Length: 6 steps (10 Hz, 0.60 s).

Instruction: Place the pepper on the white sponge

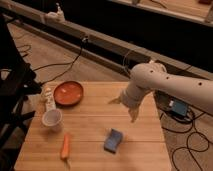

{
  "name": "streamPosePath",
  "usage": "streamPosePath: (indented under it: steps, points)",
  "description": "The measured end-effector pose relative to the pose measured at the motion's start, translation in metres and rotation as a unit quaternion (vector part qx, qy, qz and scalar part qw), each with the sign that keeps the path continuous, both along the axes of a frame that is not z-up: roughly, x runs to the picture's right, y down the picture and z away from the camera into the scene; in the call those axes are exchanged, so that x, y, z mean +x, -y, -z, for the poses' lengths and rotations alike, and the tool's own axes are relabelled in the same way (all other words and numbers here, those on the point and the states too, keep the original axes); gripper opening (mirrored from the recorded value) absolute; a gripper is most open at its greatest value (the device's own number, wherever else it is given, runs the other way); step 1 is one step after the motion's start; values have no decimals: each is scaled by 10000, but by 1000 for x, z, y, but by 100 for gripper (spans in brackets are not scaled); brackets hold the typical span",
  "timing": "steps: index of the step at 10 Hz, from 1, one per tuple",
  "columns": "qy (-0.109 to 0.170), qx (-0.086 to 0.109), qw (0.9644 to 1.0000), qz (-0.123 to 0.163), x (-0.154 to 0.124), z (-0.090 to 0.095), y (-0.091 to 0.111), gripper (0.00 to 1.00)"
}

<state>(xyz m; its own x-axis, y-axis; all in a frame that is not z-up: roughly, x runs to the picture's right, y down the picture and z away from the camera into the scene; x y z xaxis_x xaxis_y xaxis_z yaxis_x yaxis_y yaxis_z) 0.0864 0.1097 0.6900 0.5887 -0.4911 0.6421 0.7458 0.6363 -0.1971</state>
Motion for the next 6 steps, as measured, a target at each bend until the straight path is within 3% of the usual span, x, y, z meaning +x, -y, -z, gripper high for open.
streamPosePath:
  steps: [5,6]
  points:
    - [8,2,10000,22,1,-2,1,80]
    - [102,-8,9997,220,0,-5,4,80]
